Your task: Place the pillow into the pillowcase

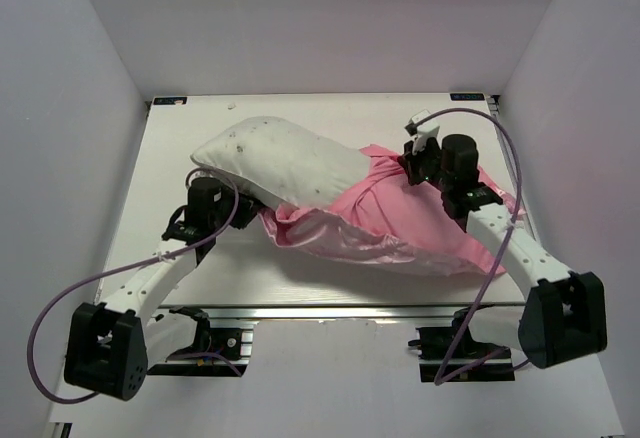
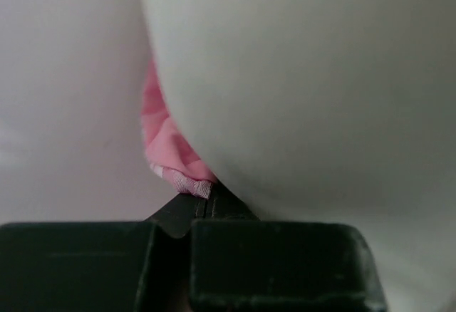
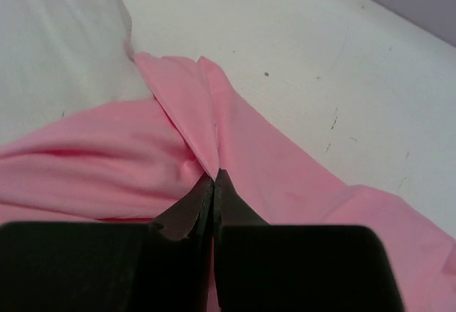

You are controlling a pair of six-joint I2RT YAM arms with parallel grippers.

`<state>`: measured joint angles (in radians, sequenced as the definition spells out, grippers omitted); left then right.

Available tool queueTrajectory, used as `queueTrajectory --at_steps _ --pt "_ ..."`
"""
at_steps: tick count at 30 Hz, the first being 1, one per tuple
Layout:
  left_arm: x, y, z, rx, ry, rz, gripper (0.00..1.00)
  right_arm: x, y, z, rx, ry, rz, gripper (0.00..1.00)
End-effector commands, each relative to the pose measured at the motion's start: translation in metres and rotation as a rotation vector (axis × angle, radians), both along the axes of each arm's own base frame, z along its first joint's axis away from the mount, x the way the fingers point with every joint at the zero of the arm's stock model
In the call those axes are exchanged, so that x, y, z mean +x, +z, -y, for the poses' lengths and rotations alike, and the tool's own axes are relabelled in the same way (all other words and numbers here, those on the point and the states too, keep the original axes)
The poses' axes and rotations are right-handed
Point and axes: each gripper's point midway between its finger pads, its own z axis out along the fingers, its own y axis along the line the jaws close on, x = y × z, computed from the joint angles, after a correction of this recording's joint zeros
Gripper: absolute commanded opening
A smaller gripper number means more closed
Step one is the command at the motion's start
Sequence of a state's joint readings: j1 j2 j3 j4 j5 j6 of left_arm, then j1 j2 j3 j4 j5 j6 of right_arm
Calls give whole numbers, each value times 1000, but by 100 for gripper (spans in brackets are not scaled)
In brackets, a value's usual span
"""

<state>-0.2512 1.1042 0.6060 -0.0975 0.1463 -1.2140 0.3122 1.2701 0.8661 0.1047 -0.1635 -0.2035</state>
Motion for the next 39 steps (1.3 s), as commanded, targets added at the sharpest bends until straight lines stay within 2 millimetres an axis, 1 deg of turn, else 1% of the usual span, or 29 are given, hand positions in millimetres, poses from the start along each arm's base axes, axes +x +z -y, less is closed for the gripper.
queueTrajectory --at_steps 1,4,5,7,8,10,11,12,14,15,16,17,18,20,21,23,25,26,27,28,31,32,33,34,35,36,37,38,39 --pt "-9 15 -4 -49 24 67 0 -6 38 10 33 2 111 0" --pt "-22 2 -5 -53 13 49 0 -10 75 -5 128 61 169 0" --pt "-25 -2 -4 -58 4 44 0 -6 97 -15 171 104 190 0" --pt "-30 -7 -2 -67 -11 38 0 -1 119 -31 229 136 188 0" --pt "-35 -15 -1 -67 -19 23 0 8 137 -44 262 155 193 0" --pt "-39 -20 -2 -66 -23 18 0 9 146 -71 286 202 177 0" --pt "-42 -24 -3 -66 -21 20 0 15 140 -85 292 220 148 0" --pt "-43 -26 -3 -66 -21 21 0 9 156 -107 327 263 152 0" --pt "-47 -29 -4 -67 -19 24 0 8 149 -135 354 303 92 0" --pt "-48 -30 -5 -67 -18 26 0 -2 163 -156 376 355 97 0" --pt "-49 -29 -5 -67 -17 30 0 -7 164 -168 387 382 79 0" --pt "-50 -28 -7 -67 -9 43 0 -16 153 -189 390 431 18 0" --pt "-50 -27 -8 -67 -8 50 0 -22 161 -200 398 461 18 0" --pt "-51 -23 -9 -66 -3 69 0 -34 146 -216 373 522 -51 0" --pt "-51 -20 -10 -65 3 84 0 -41 148 -224 357 559 -50 0" --pt "-52 -19 -12 -60 10 95 0 -53 134 -228 311 620 -107 0" --pt "-55 -19 -15 -61 18 108 0 -54 142 -227 258 659 -53 22" --pt "-56 -18 -15 -64 19 115 0 -56 138 -223 218 659 -70 32" --pt "-56 -19 -15 -65 21 118 0 -54 146 -221 197 659 -42 48" --pt "-58 -17 -16 -66 23 128 0 -48 168 -218 169 648 41 55" --pt "-59 -15 -17 -64 27 145 0 -47 190 -215 135 657 89 73" --pt "-59 -15 -18 -63 27 149 0 -51 212 -218 144 674 130 78" --pt "-59 -14 -17 -64 25 157 0 -61 215 -227 132 709 131 89" --pt "-59 -15 -17 -65 22 157 0 -64 199 -234 89 720 89 89" --pt "-56 -10 -16 -72 21 180 0 -79 201 -247 79 758 95 89" --pt "-55 -7 -15 -77 16 190 0 -84 191 -255 57 768 80 89" --pt "-54 -7 -14 -77 13 189 0 -80 177 -262 21 744 65 89" --pt "-52 -3 -13 -74 5 200 0 -88 151 -286 -44 724 44 89" --pt "-52 -3 -13 -72 4 201 0 -88 154 -286 -40 723 51 89"
